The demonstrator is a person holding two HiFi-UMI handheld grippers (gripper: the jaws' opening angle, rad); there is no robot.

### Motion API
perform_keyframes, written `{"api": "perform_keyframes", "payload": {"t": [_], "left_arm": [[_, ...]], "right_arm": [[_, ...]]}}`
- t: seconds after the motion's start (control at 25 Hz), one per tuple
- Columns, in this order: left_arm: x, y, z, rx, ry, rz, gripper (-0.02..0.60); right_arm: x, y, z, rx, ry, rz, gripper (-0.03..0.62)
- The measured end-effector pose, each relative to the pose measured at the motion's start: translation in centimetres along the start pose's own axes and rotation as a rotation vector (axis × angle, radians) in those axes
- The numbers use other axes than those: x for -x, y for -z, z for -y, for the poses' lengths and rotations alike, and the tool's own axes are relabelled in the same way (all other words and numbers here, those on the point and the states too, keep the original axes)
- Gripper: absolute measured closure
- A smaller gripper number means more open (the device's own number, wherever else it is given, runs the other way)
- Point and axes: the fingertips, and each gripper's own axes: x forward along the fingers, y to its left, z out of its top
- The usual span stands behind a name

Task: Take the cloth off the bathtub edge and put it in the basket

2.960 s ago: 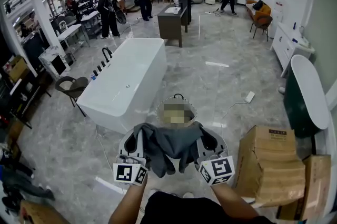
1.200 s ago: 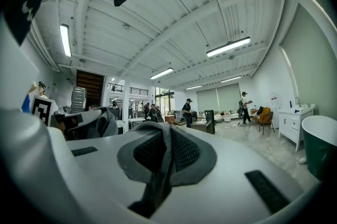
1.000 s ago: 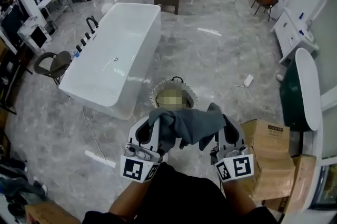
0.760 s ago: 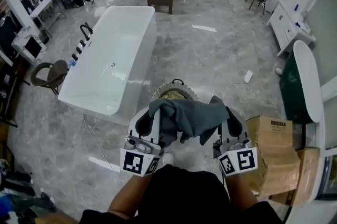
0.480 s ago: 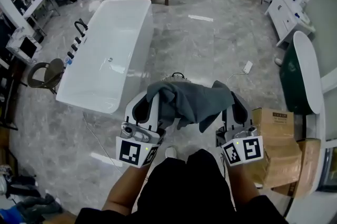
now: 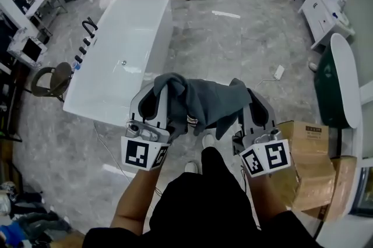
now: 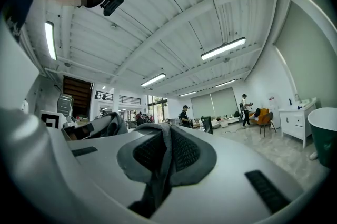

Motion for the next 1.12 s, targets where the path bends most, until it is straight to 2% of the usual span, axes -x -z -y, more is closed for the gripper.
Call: {"api": "perform_keyframes", "payload": {"t": [0.52,1.12], "left_arm": [[-7.1,2.6,-1.2,0.010,-0.024,-0.016,0.563],[-15.2,10.0,-2.3,-0.005,-0.059,-0.113,0.563]], "right_arm": [[-6.5,0.2,3.5,-0.045,-0.082,-0.022,0.557],[-13.8,4.1,9.4,-0.083,-0.165,-0.103,0.557]]}}
